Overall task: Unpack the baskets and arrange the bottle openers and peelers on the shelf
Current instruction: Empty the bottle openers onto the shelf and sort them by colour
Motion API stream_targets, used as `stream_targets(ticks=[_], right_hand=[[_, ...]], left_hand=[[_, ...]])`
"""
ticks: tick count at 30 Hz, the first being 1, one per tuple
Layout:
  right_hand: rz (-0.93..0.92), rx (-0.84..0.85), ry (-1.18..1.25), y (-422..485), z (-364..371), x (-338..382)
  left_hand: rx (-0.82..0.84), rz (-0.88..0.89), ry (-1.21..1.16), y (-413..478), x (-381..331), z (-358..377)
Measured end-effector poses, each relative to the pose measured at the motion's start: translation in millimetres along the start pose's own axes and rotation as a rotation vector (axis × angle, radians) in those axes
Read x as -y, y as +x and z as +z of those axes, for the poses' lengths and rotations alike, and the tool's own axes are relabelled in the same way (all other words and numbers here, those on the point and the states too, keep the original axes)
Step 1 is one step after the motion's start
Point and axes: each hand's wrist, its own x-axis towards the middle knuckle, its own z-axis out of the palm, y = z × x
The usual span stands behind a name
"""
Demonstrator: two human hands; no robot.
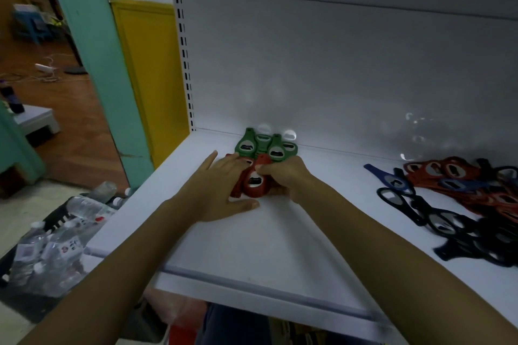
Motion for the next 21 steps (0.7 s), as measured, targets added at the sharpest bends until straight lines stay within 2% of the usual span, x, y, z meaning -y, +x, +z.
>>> stream_targets(ticks=[4,7,16,21], right_hand=[[-0.146,-0.043,-0.442,4,7,2],[-0.137,-0.019,-0.564,5,4,6],[0.005,0.050,-0.340,1,-3,5],[-0.011,0.025,-0.305,-2,-6,3]], left_hand=[[-0.028,0.004,0.000,3,2,4],[-0.028,-0.007,-0.030,3,2,7],[-0.066,0.019,-0.064,1,3,5],[-0.046,0.022,-0.055,0,0,1]])
